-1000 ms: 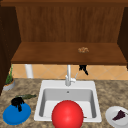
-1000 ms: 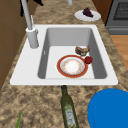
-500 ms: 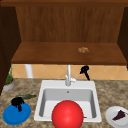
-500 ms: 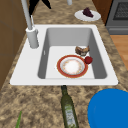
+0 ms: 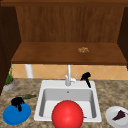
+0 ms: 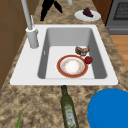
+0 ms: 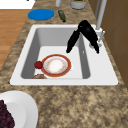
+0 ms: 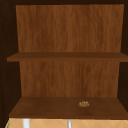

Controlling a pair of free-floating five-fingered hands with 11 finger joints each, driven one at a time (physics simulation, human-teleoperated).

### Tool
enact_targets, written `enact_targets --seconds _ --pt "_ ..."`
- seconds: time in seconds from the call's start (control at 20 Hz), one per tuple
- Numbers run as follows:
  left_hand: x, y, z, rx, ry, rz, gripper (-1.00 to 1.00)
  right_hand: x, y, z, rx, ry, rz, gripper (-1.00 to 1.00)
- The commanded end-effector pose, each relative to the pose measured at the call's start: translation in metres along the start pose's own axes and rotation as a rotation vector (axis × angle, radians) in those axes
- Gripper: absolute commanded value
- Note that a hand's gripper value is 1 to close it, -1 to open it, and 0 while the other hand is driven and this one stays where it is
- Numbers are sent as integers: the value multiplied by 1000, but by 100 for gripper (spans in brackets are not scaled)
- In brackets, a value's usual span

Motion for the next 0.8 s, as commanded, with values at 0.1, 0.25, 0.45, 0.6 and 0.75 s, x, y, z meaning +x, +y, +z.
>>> enact_targets --seconds 0.1,0.25,0.45,0.6,0.75 --pt "0 0 0 0 0 0 0 14 42 16 7 -1 -27 -100" --pt "0 0 0 0 0 0 0 6 60 29 -27 -29 -35 -100" --pt "0 0 0 0 0 0 0 -2 78 43 -87 -81 -65 -100" --pt "0 0 0 0 0 0 0 -6 94 54 -94 -102 -80 -100" --pt "0 0 0 0 0 0 0 -14 109 69 -88 -117 -88 -100"
